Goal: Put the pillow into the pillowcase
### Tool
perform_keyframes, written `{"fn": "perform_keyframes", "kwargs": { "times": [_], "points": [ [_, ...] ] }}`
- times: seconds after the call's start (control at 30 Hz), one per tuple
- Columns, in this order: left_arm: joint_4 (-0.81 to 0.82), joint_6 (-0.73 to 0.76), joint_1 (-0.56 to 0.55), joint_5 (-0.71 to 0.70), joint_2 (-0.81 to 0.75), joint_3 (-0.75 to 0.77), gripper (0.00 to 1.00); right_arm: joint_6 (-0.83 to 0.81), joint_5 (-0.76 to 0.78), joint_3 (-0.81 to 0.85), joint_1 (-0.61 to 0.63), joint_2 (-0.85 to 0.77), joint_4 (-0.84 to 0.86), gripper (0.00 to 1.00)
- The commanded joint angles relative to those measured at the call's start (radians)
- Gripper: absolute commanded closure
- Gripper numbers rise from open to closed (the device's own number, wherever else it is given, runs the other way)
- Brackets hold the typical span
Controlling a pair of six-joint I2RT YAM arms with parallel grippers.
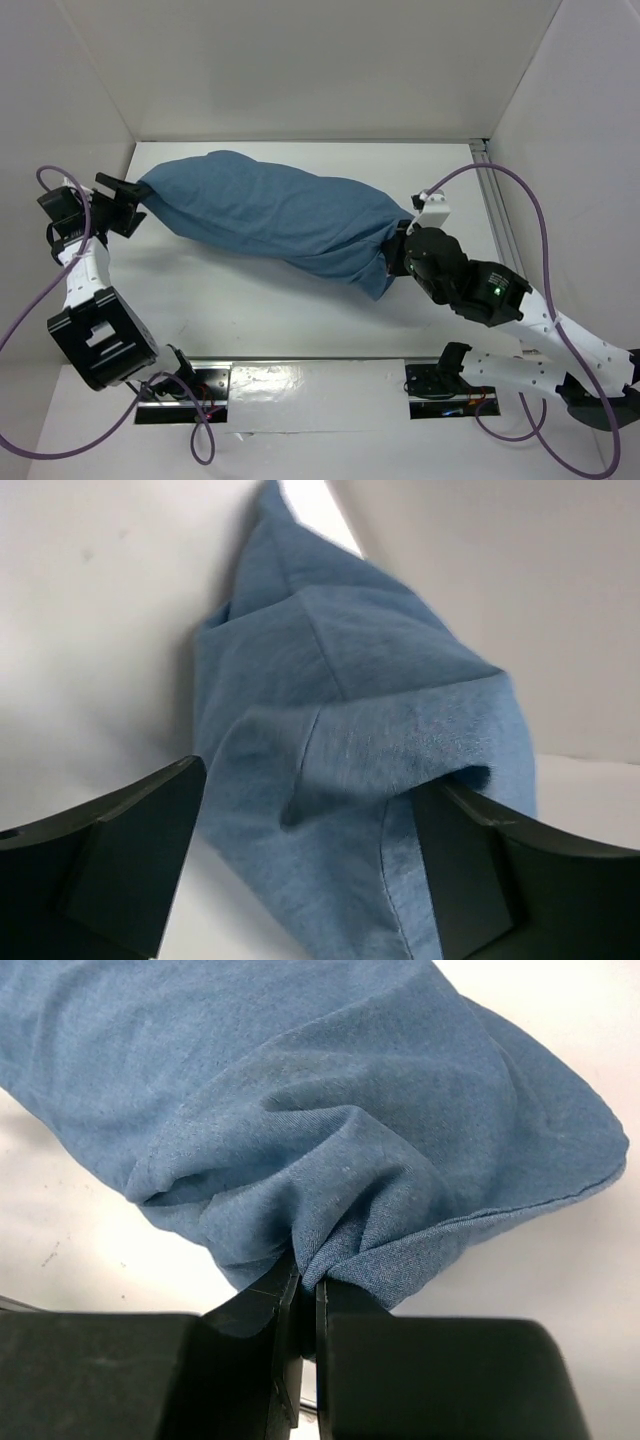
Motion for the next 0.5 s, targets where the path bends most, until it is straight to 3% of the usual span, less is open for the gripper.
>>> {"fn": "perform_keyframes", "kwargs": {
  "times": [0.0, 0.07, 0.2, 0.27, 0.33, 0.37, 0.4, 0.47],
  "points": [
    [0.263, -0.09, 0.003, 0.137, 0.026, -0.024, 0.06, -0.028, 0.005, 0.057, 0.007, 0.022, 0.09, 1.0],
    [0.343, -0.123, 0.003, 0.209, 0.035, -0.034, 0.13, -0.028, 0.005, 0.068, 0.007, 0.031, 0.09, 1.0],
    [0.37, -0.117, 0.003, 0.234, 0.017, -0.034, 0.02, -0.028, 0.005, 0.077, 0.007, 0.042, 0.09, 1.0],
    [0.345, -0.107, 0.003, 0.234, -0.001, -0.034, 0.02, -0.028, 0.005, 0.088, 0.007, 0.053, 0.09, 1.0],
    [0.345, -0.107, 0.003, 0.208, -0.035, -0.034, 0.12, -0.028, 0.005, 0.097, 0.007, 0.074, 0.09, 1.0],
    [0.357, -0.126, 0.015, 0.208, -0.049, -0.046, 0.4, -0.028, 0.005, 0.097, 0.007, 0.074, 0.09, 1.0],
    [0.357, -0.126, 0.015, 0.18, -0.063, -0.046, 0.56, -0.028, 0.005, 0.097, 0.007, 0.074, 0.09, 1.0],
    [0.345, -0.126, 0.024, 0.154, -0.087, -0.057, 0.65, -0.028, 0.005, 0.097, 0.007, 0.083, 0.09, 1.0]
  ]
}}
